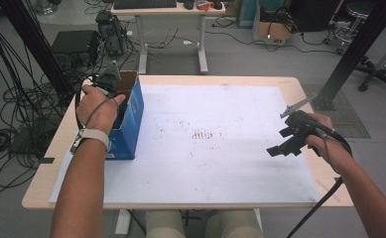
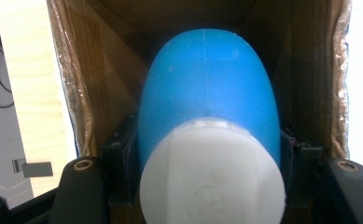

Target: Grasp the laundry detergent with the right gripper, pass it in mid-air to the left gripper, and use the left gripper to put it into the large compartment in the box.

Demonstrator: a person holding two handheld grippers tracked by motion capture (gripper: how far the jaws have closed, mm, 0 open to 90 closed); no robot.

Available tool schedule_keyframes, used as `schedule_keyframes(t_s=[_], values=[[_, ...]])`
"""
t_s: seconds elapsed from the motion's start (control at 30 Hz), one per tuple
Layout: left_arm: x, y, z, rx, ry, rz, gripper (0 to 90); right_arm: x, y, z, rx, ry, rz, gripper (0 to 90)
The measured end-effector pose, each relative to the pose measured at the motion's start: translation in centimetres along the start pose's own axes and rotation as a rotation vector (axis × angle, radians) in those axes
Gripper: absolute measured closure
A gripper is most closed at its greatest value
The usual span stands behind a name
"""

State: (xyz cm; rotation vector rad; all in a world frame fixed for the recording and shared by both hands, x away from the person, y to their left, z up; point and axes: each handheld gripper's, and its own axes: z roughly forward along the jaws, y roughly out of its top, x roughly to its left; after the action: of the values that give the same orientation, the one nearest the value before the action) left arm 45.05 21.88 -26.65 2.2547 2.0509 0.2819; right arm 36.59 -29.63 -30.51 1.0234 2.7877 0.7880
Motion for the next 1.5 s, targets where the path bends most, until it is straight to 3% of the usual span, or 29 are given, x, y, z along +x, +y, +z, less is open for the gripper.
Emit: schedule_keyframes(t_s=[1.07,1.17,1.5], values=[[0.4,-0.11,0.17,0.0,-0.017,-0.013,37.3,0.14,0.11,0.09,0.014,0.009,0.025,4.0],[0.47,-0.14,0.17,-0.004,-0.015,0.002,37.1,0.11,0.14,0.05,0.015,0.008,0.019,4.0],[0.58,-0.25,0.11,-0.017,-0.038,-0.016,28.3,0.19,0.2,0.11,0.01,0.012,0.016,4.0]])
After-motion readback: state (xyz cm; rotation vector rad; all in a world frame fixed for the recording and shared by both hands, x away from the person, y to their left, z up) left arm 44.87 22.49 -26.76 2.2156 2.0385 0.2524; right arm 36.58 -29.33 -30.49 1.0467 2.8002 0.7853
